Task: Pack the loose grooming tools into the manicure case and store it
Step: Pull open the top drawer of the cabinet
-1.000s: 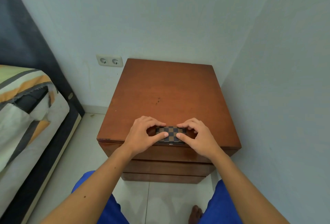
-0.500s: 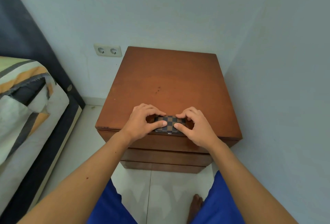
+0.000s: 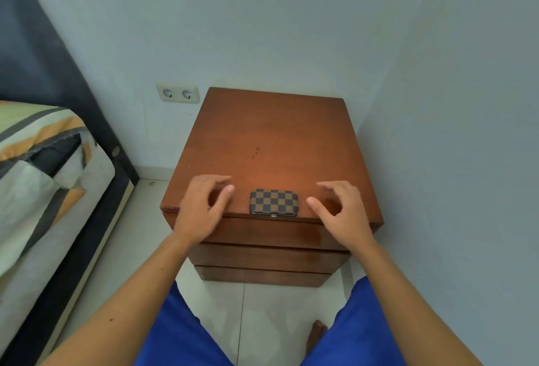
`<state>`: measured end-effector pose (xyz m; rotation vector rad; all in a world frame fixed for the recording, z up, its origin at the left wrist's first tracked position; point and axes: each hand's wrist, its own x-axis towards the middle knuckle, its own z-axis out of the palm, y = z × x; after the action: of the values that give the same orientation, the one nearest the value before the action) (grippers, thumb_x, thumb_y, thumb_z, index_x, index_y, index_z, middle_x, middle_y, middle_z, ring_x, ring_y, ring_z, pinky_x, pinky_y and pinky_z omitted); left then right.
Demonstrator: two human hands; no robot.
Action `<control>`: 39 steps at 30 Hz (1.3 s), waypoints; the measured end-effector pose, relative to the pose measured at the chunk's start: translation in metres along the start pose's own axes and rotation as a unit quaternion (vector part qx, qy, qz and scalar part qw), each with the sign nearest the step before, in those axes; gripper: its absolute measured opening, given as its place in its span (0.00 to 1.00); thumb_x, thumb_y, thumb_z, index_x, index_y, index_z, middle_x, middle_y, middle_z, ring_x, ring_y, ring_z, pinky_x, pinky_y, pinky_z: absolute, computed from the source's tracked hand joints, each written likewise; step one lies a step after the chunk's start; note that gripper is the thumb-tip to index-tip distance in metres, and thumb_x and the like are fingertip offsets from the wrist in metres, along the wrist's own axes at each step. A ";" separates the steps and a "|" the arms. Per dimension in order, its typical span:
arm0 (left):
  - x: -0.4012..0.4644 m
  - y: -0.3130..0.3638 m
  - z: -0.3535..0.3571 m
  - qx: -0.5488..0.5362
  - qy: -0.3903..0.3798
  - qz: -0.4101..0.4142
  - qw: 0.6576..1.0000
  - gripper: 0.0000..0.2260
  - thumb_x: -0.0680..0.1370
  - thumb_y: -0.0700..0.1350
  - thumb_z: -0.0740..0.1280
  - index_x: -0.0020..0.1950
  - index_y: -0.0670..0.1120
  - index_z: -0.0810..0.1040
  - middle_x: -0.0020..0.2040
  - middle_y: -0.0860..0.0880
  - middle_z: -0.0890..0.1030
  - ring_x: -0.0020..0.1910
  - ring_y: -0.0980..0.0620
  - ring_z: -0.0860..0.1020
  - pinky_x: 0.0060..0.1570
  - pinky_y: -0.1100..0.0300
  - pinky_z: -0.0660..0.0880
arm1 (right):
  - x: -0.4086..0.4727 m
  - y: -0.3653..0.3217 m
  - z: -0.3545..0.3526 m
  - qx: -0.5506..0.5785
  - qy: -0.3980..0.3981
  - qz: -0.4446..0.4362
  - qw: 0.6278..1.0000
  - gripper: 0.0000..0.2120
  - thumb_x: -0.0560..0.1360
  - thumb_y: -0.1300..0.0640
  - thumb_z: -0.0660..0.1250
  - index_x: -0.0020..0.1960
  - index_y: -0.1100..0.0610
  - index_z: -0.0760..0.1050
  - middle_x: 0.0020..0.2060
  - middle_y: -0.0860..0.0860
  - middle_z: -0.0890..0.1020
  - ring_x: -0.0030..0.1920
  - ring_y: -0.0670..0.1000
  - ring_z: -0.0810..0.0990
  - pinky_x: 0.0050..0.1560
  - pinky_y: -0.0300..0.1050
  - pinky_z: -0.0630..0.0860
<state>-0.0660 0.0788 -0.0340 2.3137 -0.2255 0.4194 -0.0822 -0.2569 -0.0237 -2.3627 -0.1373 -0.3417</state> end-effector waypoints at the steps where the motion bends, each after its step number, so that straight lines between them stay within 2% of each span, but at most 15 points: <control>1: -0.010 -0.011 -0.006 0.024 0.048 -0.006 0.999 0.18 0.85 0.58 0.64 0.67 0.48 0.81 0.63 0.52 0.81 0.67 0.53 0.74 0.69 0.53 0.71 | -0.007 0.010 -0.005 -0.024 0.041 0.025 0.999 0.25 0.75 0.36 0.72 0.67 0.46 0.78 0.63 0.44 0.76 0.66 0.47 0.72 0.68 0.47 0.71; 3: -0.029 -0.032 -0.013 0.053 0.110 -0.073 0.990 0.20 0.84 0.55 0.68 0.71 0.45 0.77 0.69 0.46 0.78 0.72 0.46 0.70 0.74 0.50 0.67 | -0.022 0.025 -0.010 -0.048 0.113 0.110 0.986 0.36 0.71 0.34 0.76 0.72 0.48 0.72 0.70 0.49 0.71 0.72 0.52 0.69 0.73 0.52 0.68; 5: -0.044 -0.043 -0.014 0.027 0.122 -0.177 0.976 0.28 0.83 0.55 0.70 0.78 0.43 0.69 0.75 0.42 0.72 0.77 0.44 0.66 0.76 0.46 0.66 | -0.035 0.035 -0.009 -0.022 0.144 0.215 0.966 0.49 0.68 0.32 0.78 0.79 0.53 0.63 0.76 0.54 0.66 0.76 0.56 0.66 0.76 0.56 0.65; 7: -0.053 -0.046 -0.011 -0.044 0.108 -0.210 0.971 0.29 0.84 0.55 0.69 0.80 0.44 0.65 0.75 0.43 0.73 0.75 0.45 0.69 0.78 0.45 0.67 | -0.046 0.040 -0.007 0.048 0.131 0.287 0.948 0.57 0.67 0.29 0.76 0.83 0.56 0.55 0.80 0.56 0.63 0.79 0.57 0.64 0.79 0.57 0.64; 9: -0.059 -0.047 -0.007 -0.134 0.090 -0.211 0.964 0.24 0.86 0.53 0.67 0.78 0.47 0.66 0.72 0.48 0.75 0.70 0.52 0.74 0.76 0.45 0.70 | -0.053 0.044 -0.004 0.122 0.099 0.322 0.934 0.60 0.66 0.23 0.73 0.83 0.56 0.54 0.81 0.54 0.65 0.80 0.56 0.65 0.80 0.58 0.64; 11: -0.064 -0.048 -0.004 -0.166 0.084 -0.224 0.957 0.23 0.87 0.51 0.65 0.80 0.48 0.65 0.72 0.52 0.74 0.70 0.55 0.73 0.77 0.48 0.70 | -0.059 0.046 -0.001 0.153 0.081 0.332 0.927 0.62 0.64 0.20 0.70 0.83 0.55 0.54 0.81 0.53 0.66 0.80 0.55 0.66 0.81 0.59 0.64; 14: -0.068 -0.050 -0.005 -0.169 0.079 -0.233 0.954 0.24 0.87 0.54 0.64 0.80 0.49 0.64 0.72 0.53 0.74 0.71 0.53 0.73 0.76 0.49 0.70 | -0.065 0.041 -0.001 0.170 0.084 0.323 0.927 0.61 0.64 0.22 0.72 0.83 0.56 0.55 0.80 0.52 0.67 0.80 0.55 0.67 0.81 0.56 0.63; 17: -0.070 -0.049 -0.009 -0.171 0.074 -0.245 0.952 0.26 0.86 0.57 0.64 0.81 0.49 0.64 0.73 0.51 0.75 0.72 0.50 0.74 0.75 0.50 0.70 | -0.067 0.032 -0.004 0.169 0.085 0.320 0.928 0.51 0.73 0.36 0.76 0.83 0.58 0.54 0.81 0.53 0.66 0.80 0.55 0.66 0.74 0.42 0.60; 18: -0.071 -0.048 -0.010 -0.174 0.074 -0.248 0.950 0.26 0.86 0.56 0.65 0.81 0.49 0.64 0.74 0.50 0.75 0.73 0.50 0.74 0.75 0.50 0.70 | -0.068 0.030 -0.004 0.167 0.087 0.322 0.928 0.49 0.75 0.39 0.76 0.84 0.58 0.54 0.81 0.53 0.66 0.80 0.55 0.66 0.71 0.41 0.60; 23: -0.081 -0.045 -0.014 -0.171 0.062 -0.281 0.942 0.27 0.86 0.58 0.64 0.80 0.47 0.64 0.74 0.47 0.75 0.72 0.46 0.75 0.75 0.44 0.72 | -0.081 0.026 -0.002 0.172 0.097 0.340 0.919 0.54 0.69 0.32 0.77 0.83 0.56 0.56 0.79 0.53 0.69 0.78 0.57 0.69 0.77 0.54 0.68; 26: -0.093 -0.047 -0.016 -0.162 0.052 -0.304 0.937 0.34 0.85 0.62 0.63 0.84 0.45 0.58 0.78 0.44 0.71 0.77 0.43 0.72 0.77 0.42 0.70 | -0.094 0.024 -0.004 0.173 0.087 0.341 0.920 0.55 0.71 0.33 0.76 0.84 0.55 0.53 0.81 0.54 0.65 0.80 0.57 0.66 0.77 0.54 0.67; 29: -0.106 -0.041 -0.017 -0.158 0.059 -0.312 0.935 0.36 0.85 0.60 0.64 0.86 0.44 0.54 0.81 0.43 0.67 0.80 0.42 0.68 0.79 0.44 0.67 | -0.110 0.022 -0.005 0.168 0.084 0.335 0.923 0.57 0.70 0.30 0.75 0.85 0.55 0.50 0.82 0.54 0.62 0.81 0.58 0.64 0.79 0.57 0.65; 33: -0.129 -0.031 -0.019 -0.148 0.070 -0.311 0.936 0.35 0.86 0.56 0.65 0.86 0.43 0.53 0.82 0.42 0.66 0.80 0.41 0.67 0.79 0.46 0.67 | -0.134 0.018 -0.004 0.161 0.094 0.335 0.924 0.55 0.71 0.32 0.76 0.84 0.56 0.52 0.81 0.55 0.64 0.80 0.58 0.65 0.79 0.57 0.66; 39: -0.164 -0.024 -0.022 -0.134 0.090 -0.303 0.939 0.35 0.85 0.54 0.68 0.85 0.44 0.55 0.81 0.42 0.67 0.79 0.40 0.69 0.77 0.46 0.69 | -0.165 0.013 -0.005 0.155 0.105 0.346 0.919 0.55 0.68 0.29 0.75 0.82 0.56 0.55 0.77 0.55 0.69 0.77 0.59 0.70 0.76 0.60 0.72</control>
<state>-0.2166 0.1175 -0.0951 1.9329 0.4851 0.2581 -0.2389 -0.2699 -0.0761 -1.8926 0.6843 -0.1998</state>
